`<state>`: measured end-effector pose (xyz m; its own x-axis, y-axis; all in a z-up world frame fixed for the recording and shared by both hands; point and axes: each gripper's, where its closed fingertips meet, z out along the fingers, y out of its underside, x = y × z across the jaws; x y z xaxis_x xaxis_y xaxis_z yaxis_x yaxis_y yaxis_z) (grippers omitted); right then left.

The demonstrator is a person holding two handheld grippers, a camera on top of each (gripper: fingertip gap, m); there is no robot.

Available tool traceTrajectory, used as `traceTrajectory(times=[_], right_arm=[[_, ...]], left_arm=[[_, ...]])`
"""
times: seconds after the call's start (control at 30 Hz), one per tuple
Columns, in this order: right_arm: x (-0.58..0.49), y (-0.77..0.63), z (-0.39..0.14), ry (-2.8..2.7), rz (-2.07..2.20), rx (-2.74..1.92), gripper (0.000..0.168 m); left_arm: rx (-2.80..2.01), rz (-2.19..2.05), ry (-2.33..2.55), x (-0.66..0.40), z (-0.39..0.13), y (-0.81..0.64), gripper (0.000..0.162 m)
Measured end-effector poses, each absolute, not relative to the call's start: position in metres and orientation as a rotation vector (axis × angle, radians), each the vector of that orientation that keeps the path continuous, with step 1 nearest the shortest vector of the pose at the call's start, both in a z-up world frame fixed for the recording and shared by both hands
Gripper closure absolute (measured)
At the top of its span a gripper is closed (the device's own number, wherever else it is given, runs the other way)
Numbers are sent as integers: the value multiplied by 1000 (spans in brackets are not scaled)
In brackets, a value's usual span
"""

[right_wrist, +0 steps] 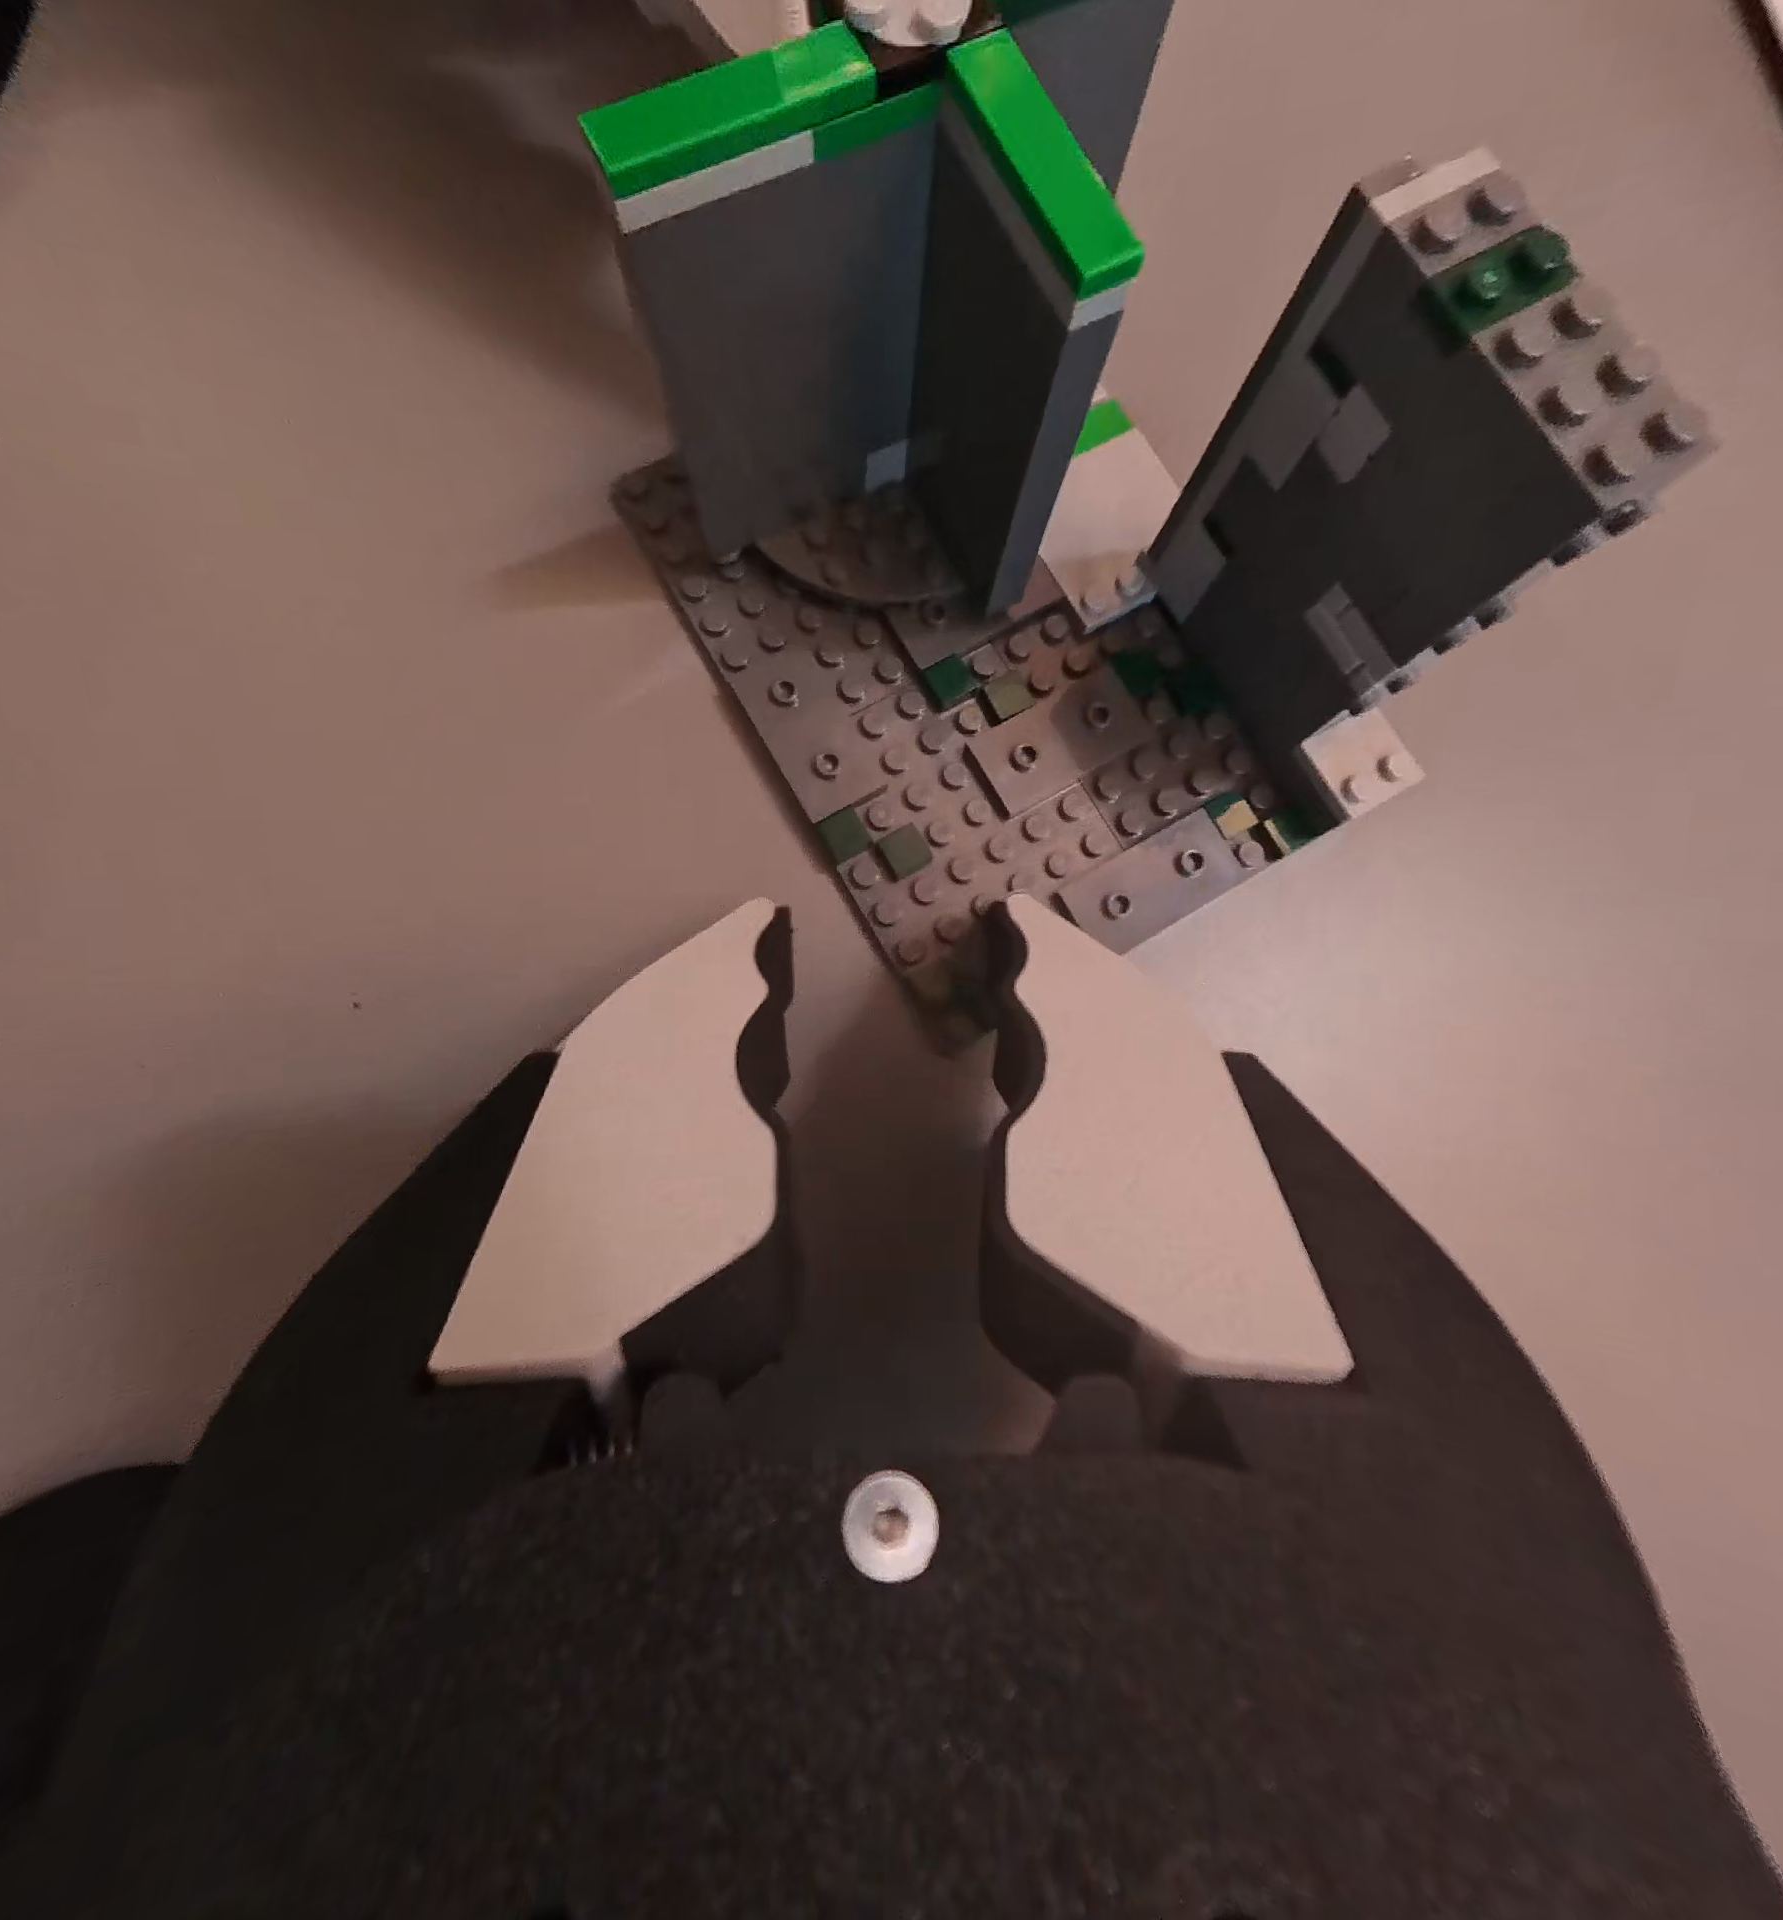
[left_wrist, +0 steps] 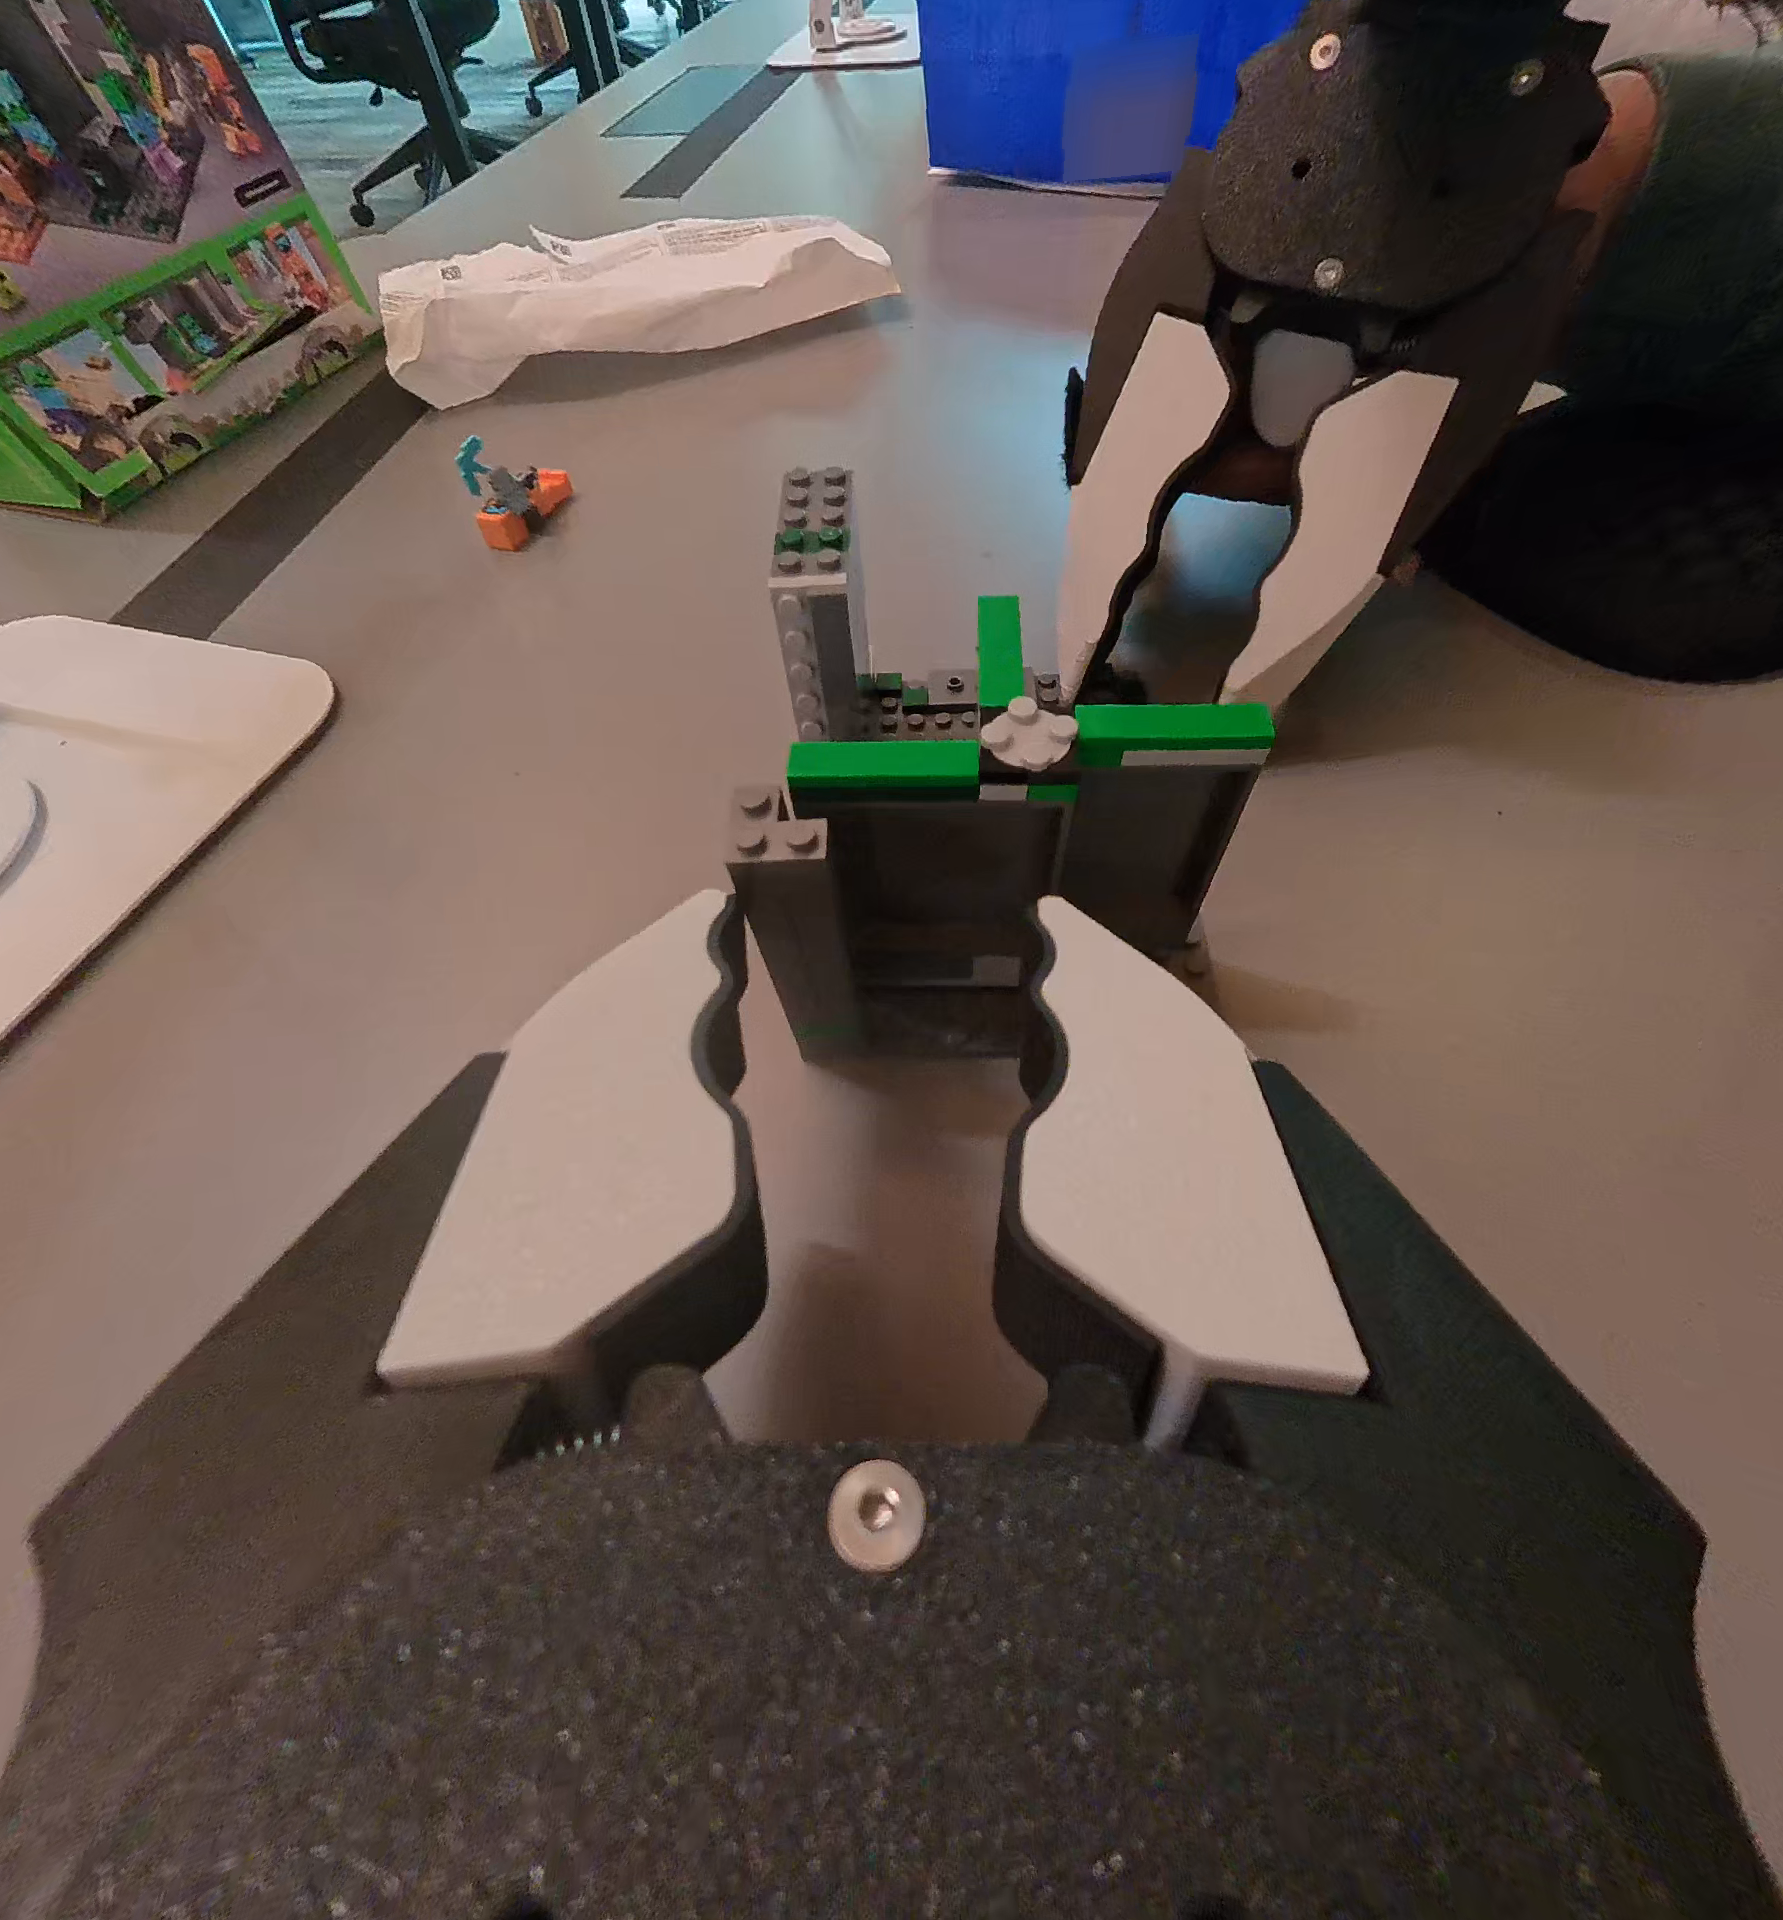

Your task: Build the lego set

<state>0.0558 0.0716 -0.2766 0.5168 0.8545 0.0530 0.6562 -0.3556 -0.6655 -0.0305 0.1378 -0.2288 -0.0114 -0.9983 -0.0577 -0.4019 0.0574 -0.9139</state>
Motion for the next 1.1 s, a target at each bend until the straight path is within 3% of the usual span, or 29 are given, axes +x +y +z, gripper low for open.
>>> traceTrajectory(times=[0.37,0.7,0.83,0.97,1.1], right_arm=[[60,87,-276,-1202,279,-2130,135],[15,70,-223,-1058,351,-2163,138],[1,67,-220,-957,323,-2288,139],[1,64,-220,-991,191,-2335,151],[1,63,-212,-993,163,-2352,147]], left_arm=[[-1453,-888,1557,-40,-231,128,118],[-1430,-879,1602,-45,-232,118,124],[-1416,-855,1619,-45,-232,114,124],[-1415,-843,1625,-45,-232,113,125],[-1420,-825,1634,-44,-232,112,126]])
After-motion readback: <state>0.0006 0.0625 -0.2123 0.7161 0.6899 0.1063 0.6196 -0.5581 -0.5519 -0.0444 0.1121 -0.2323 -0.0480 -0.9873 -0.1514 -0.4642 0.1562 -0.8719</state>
